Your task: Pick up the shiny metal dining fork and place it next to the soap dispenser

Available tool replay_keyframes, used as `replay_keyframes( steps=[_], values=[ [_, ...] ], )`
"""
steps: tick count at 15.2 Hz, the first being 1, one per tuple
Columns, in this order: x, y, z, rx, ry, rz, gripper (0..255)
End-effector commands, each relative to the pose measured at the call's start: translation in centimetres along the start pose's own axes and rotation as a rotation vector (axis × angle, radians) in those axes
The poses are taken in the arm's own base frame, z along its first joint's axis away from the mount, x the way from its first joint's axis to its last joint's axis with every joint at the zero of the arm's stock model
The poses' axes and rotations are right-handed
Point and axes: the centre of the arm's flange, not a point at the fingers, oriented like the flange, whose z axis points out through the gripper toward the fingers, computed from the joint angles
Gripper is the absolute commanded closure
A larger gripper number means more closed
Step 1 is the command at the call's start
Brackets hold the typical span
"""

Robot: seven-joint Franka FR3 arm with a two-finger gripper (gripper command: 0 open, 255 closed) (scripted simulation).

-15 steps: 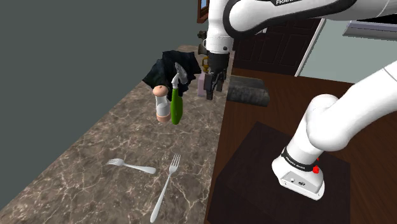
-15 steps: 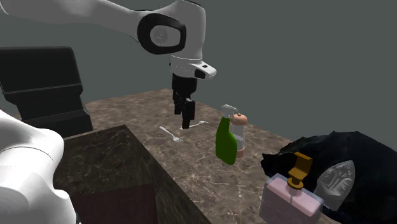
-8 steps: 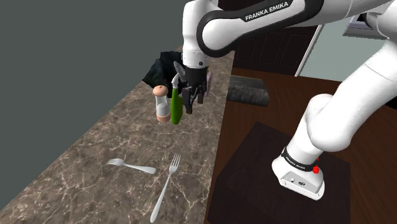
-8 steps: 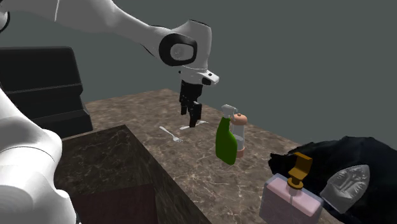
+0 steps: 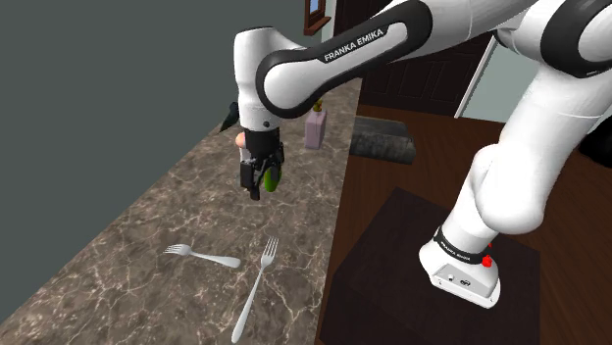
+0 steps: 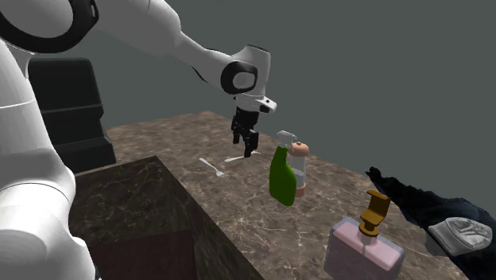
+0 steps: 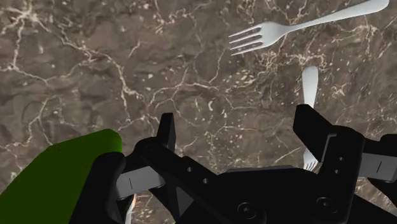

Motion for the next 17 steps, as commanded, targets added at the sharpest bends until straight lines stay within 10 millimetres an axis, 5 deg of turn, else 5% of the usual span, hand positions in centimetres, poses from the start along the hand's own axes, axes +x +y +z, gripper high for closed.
replay_keyframes(
  steps=[1, 13, 17],
  values=[
    [1.6, -2.0, 1.5, 0.004, -0.004, -0.014, 0],
    [10.0, -13.1, 9.0, 0.026, -0.029, -0.100, 0],
    [10.1, -13.4, 10.7, 0.026, -0.030, -0.101, 0]
  ],
)
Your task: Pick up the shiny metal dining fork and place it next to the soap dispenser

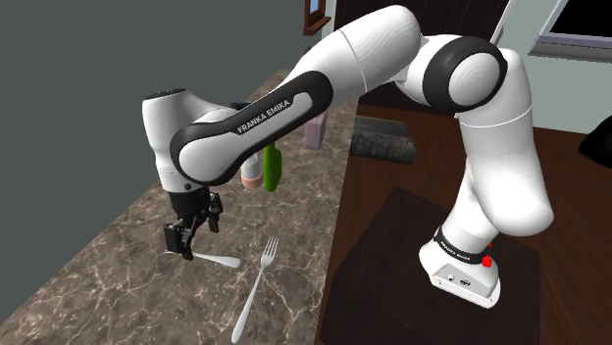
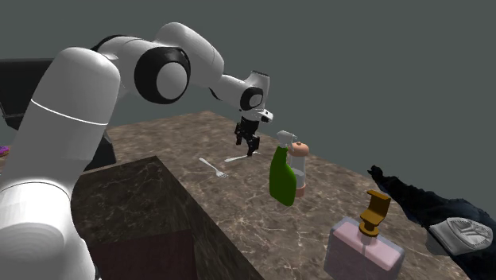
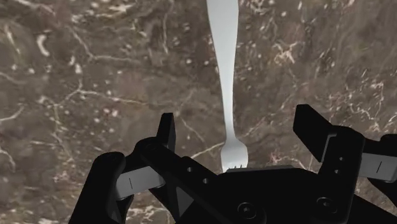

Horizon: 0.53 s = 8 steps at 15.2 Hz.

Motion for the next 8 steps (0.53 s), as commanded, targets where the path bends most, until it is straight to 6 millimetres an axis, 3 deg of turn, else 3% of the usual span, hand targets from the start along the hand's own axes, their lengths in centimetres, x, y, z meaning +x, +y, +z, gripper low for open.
replay_keyframes(
  steps=[1, 4, 8],
  values=[
    [0.2, 0.0, 1.3, 0.000, 0.000, 0.000, 0],
    [0.2, 0.0, 3.2, 0.000, 0.000, 0.000, 0],
    [0.2, 0.0, 3.2, 0.000, 0.000, 0.000, 0]
  ],
)
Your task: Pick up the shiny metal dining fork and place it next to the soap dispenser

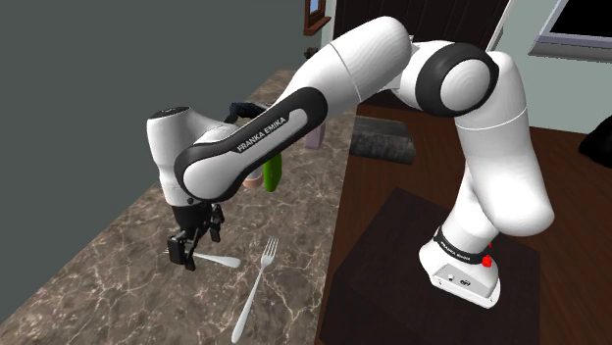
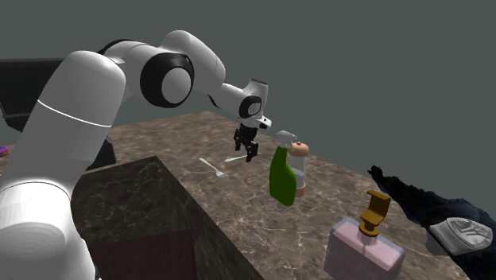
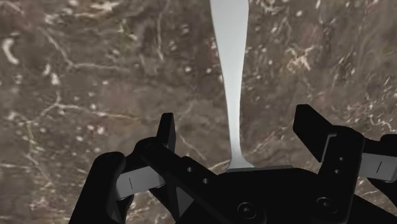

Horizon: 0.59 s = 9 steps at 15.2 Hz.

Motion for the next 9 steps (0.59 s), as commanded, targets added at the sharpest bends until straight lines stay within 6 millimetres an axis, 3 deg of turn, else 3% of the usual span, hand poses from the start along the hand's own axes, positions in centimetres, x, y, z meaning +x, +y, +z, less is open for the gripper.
replay_keyframes(
  steps=[1, 4, 5, 9],
  values=[
    [0.01, 0.00, 0.03, 0.000, 0.000, 0.000, 0],
    [0.01, -0.01, 0.03, 0.000, 0.000, 0.000, 0],
    [0.01, -0.01, 0.03, 0.000, 0.000, 0.000, 255],
    [0.02, -0.01, 0.03, 0.000, 0.000, 0.000, 255]
  ],
)
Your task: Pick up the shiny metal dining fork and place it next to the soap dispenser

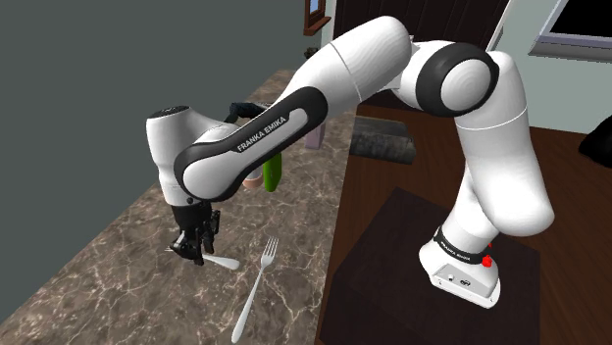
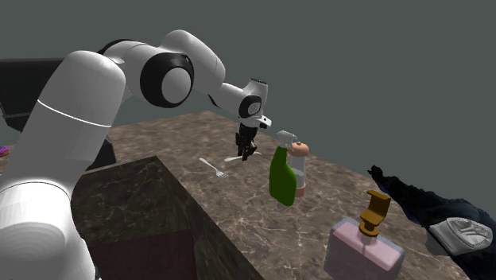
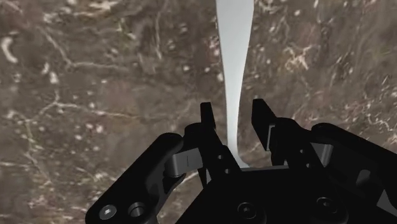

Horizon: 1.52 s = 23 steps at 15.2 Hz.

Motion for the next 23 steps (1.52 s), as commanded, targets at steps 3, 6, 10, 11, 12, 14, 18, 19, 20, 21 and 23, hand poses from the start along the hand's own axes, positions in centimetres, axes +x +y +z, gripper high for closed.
replay_keyframes(
  steps=[3, 6, 10, 11, 12, 14, 18, 19, 20, 21, 23],
  values=[
    [0.0, 0.1, 0.2, -0.001, -0.002, 0.001, 255],
    [-0.1, 0.0, -0.4, -0.001, -0.002, 0.001, 255],
    [-0.3, -0.4, -2.4, -0.001, -0.002, 0.001, 255],
    [-0.3, -0.5, -2.9, -0.001, -0.002, 0.001, 255],
    [-0.4, -0.6, -3.4, -0.001, -0.002, 0.001, 255],
    [-0.5, -0.9, -4.5, -0.001, -0.002, 0.001, 255],
    [-0.7, -1.3, -6.5, -0.001, -0.002, 0.001, 255],
    [-0.7, -1.4, -7.0, -0.001, -0.002, 0.001, 255],
    [-0.8, -1.5, -7.6, -0.001, -0.002, 0.001, 255],
    [-0.8, -1.6, -8.1, -0.001, -0.002, 0.001, 255],
    [-0.9, -1.8, -9.1, -0.001, -0.002, 0.001, 255]
  ],
)
